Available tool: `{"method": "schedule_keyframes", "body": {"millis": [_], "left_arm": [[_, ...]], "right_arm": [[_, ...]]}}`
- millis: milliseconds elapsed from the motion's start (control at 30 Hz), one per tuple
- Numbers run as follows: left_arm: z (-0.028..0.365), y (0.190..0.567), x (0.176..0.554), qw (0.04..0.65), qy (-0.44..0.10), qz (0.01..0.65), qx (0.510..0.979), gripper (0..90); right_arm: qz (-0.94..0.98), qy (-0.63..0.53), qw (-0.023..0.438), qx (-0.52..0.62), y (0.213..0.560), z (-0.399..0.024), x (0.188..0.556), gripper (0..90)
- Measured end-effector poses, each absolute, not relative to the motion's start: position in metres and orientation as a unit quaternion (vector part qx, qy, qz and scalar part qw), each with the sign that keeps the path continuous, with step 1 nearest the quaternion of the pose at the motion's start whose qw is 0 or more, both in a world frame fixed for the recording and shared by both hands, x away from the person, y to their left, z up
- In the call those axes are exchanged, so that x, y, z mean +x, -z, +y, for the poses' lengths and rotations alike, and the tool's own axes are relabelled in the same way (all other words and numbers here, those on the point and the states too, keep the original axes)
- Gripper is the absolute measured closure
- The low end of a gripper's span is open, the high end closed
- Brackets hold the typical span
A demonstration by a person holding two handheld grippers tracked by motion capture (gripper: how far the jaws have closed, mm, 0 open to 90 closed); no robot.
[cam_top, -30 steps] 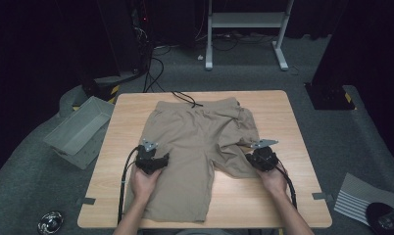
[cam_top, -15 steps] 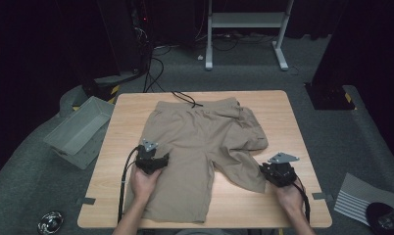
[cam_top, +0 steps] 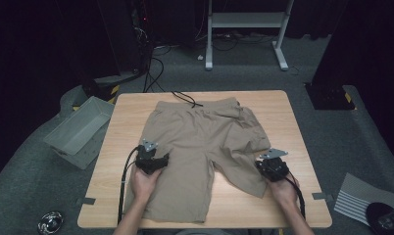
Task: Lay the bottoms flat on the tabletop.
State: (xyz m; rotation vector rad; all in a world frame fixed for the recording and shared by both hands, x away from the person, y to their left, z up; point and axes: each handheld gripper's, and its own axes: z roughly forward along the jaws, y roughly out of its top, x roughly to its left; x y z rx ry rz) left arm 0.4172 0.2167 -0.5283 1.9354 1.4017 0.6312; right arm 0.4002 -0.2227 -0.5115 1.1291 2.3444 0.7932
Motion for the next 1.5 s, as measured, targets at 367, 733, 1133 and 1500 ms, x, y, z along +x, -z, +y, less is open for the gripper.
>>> {"method": "schedule_keyframes", "body": {"millis": [367, 733, 1133, 1500], "left_arm": [[0.217, 0.528, 0.417, 0.329, -0.241, 0.536, 0.739, 30.6], [0.217, 0.528, 0.417, 0.329, -0.242, 0.536, 0.739, 30.6], [0.217, 0.528, 0.417, 0.329, -0.241, 0.536, 0.739, 30.6], [0.217, 0.528, 0.417, 0.329, -0.241, 0.536, 0.739, 30.6]], "right_arm": [[0.801, -0.323, 0.229, 0.448, 0.503, -0.257, 0.372, 65.6], [0.82, -0.301, 0.226, 0.431, 0.514, -0.239, 0.397, 87.1], [0.788, -0.327, 0.275, 0.443, 0.493, -0.266, 0.367, 61.8], [0.782, -0.296, 0.219, 0.502, 0.507, -0.271, 0.429, 68.9]]}}
